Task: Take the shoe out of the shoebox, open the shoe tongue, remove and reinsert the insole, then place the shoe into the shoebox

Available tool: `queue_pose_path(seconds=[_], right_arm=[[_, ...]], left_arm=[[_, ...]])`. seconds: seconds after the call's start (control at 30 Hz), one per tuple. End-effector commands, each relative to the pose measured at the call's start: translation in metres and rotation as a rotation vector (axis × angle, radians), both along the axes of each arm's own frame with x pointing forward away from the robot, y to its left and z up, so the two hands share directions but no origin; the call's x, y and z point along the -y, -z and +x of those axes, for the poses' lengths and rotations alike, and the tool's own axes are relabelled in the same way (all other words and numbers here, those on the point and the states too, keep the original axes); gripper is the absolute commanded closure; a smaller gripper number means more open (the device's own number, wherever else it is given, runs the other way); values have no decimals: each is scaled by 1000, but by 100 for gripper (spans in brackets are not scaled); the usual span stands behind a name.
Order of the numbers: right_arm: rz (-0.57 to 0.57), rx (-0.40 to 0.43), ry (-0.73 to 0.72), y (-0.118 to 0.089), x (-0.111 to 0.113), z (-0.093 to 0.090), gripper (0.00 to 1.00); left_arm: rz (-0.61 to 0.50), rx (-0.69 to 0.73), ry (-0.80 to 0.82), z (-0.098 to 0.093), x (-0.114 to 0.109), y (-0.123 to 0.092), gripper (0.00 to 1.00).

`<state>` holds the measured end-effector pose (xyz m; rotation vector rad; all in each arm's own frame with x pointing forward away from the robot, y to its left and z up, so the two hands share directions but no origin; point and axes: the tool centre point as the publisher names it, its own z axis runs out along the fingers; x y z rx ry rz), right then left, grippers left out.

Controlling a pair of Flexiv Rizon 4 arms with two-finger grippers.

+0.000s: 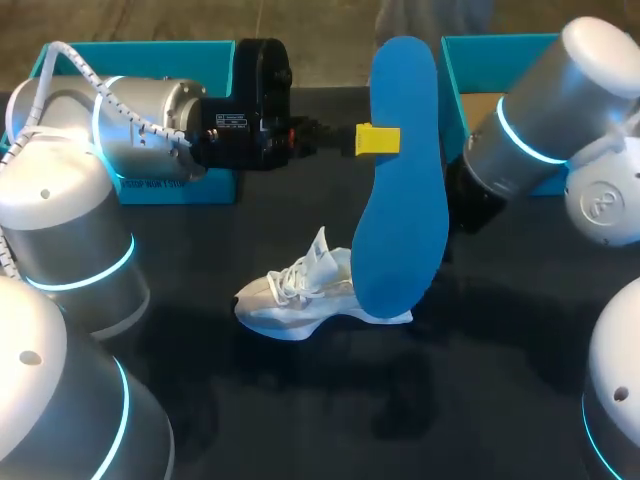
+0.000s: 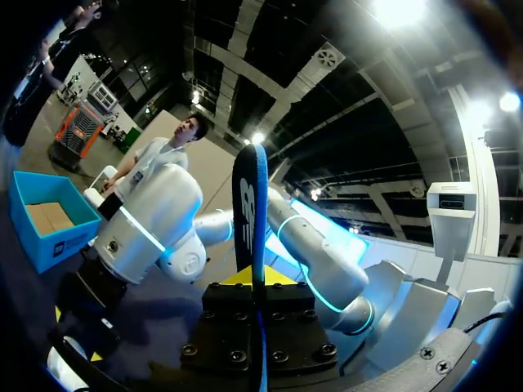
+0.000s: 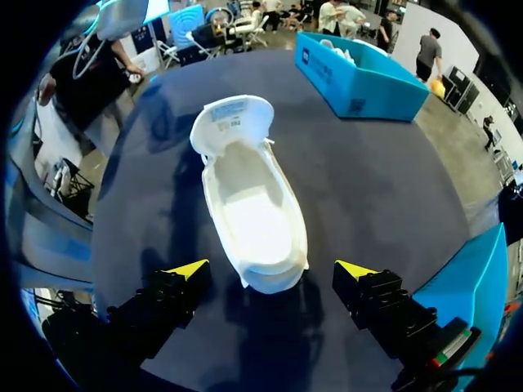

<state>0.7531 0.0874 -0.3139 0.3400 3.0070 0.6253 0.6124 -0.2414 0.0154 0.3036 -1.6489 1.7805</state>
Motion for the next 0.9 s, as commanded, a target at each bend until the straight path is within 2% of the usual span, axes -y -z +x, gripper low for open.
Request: queue_pose_path(seconds=[0.03, 0.27, 0.7, 0.9], right_arm=[[-50, -10, 2, 0, -3, 1, 0], [-107, -41, -4, -5, -2, 7, 0], [-146, -45, -48, -13, -12, 16, 0], [-212, -51, -59, -20, -13, 17, 0]], left_arm=[[-2, 0, -2, 0, 1, 1, 100], [-2, 0, -2, 0, 1, 1, 100], [-2, 0, -2, 0, 1, 1, 100], [-2, 0, -2, 0, 1, 1, 100]])
